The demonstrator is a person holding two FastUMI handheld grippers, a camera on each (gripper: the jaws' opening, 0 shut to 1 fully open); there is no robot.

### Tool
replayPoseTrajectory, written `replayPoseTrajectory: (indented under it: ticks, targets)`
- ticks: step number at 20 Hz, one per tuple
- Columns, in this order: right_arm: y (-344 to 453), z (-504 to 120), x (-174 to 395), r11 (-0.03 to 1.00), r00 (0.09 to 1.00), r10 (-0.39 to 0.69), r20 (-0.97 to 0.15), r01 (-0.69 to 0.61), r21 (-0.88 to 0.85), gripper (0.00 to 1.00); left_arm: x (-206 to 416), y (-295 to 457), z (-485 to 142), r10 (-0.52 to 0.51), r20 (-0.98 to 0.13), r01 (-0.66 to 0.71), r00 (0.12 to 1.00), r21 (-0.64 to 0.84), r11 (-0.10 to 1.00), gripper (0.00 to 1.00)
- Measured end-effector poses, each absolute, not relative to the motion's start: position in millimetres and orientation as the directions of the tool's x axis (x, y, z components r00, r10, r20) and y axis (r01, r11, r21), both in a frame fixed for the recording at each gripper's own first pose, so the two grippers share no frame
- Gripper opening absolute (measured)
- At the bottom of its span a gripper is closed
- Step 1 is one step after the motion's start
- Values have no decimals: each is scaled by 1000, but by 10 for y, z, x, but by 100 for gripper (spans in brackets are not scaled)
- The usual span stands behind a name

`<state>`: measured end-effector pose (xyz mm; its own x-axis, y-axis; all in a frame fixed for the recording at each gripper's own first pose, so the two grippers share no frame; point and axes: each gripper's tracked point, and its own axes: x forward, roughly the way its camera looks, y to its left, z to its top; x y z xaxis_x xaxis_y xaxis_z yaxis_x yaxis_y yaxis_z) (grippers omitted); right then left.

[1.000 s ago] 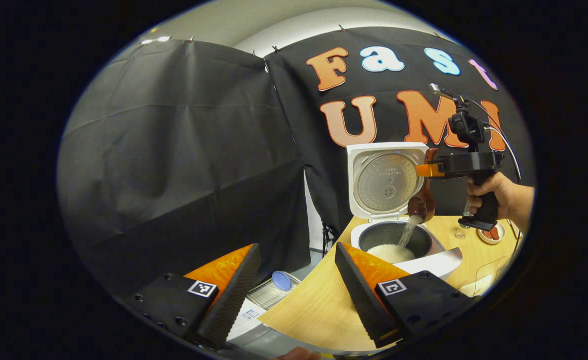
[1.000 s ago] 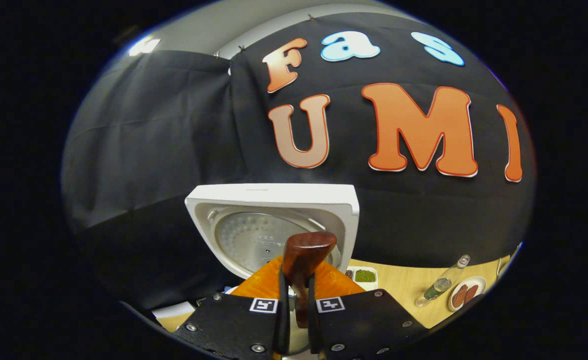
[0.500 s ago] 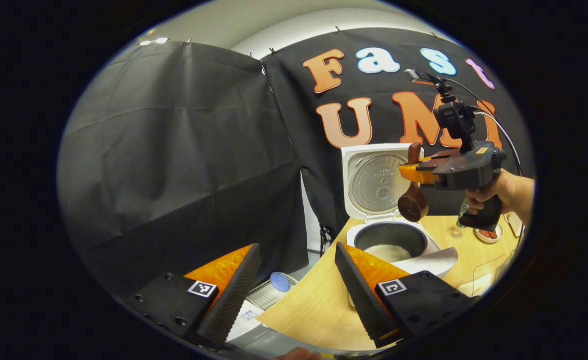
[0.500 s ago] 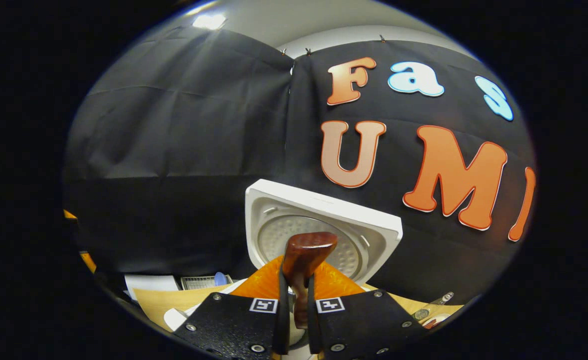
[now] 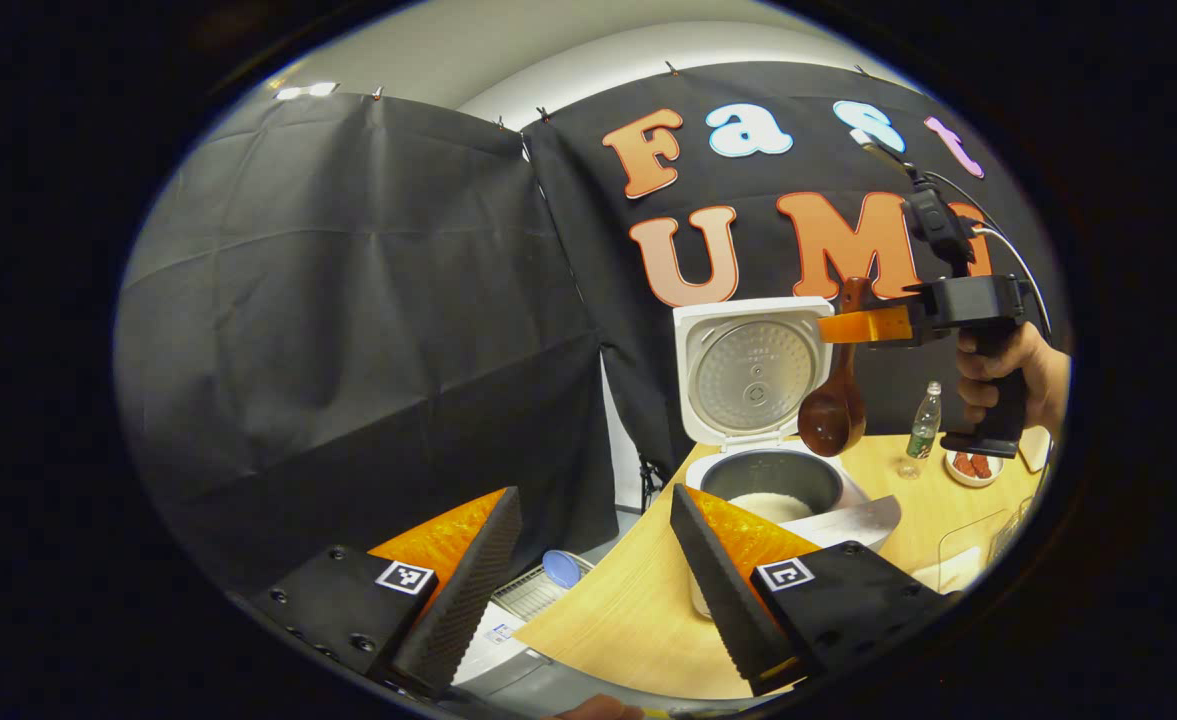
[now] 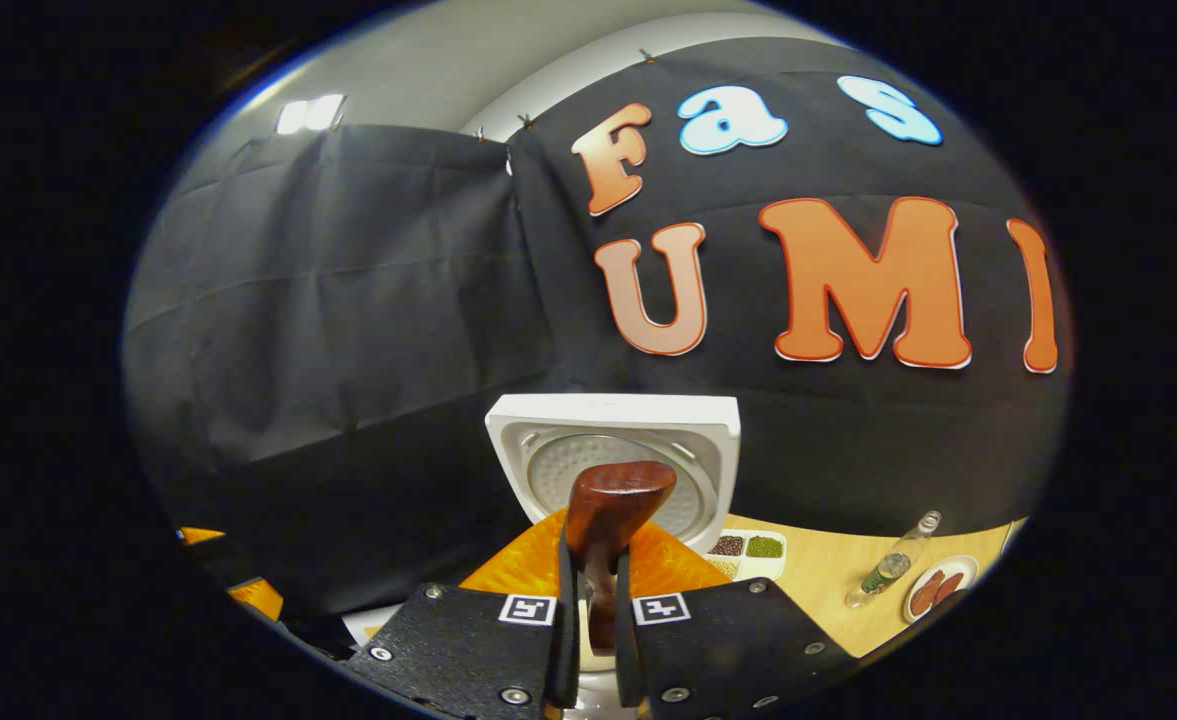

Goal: Close the left gripper, press the button to open the rice cooker; take a wooden spoon from the chopstick holder with the right hand, scoop a spoonful of rice and pour it into the rice cooker, then put the wooden spoon back into the chopstick holder.

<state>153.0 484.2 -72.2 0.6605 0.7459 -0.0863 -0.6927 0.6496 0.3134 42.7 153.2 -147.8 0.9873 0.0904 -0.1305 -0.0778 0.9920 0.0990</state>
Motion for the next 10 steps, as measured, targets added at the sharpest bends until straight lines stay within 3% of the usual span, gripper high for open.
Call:
replayPoseTrajectory:
  ticks: [3, 4, 10]
  targets:
    - [4254, -804, 1473, 661, 681, 726, -91, -657, 362, 14, 214, 1078, -1492, 34, -148, -28, 988, 43, 999, 96]
    - [4020, -842, 1458, 673, 695, 713, -96, -639, 374, 14, 184, 950, -1454, 20, -143, -13, 990, 46, 999, 100]
    - [2702, -1230, 1426, 753, 778, 610, -151, -510, 415, 14, 81, 331, -1253, -41, -108, 50, 993, 86, 995, 96]
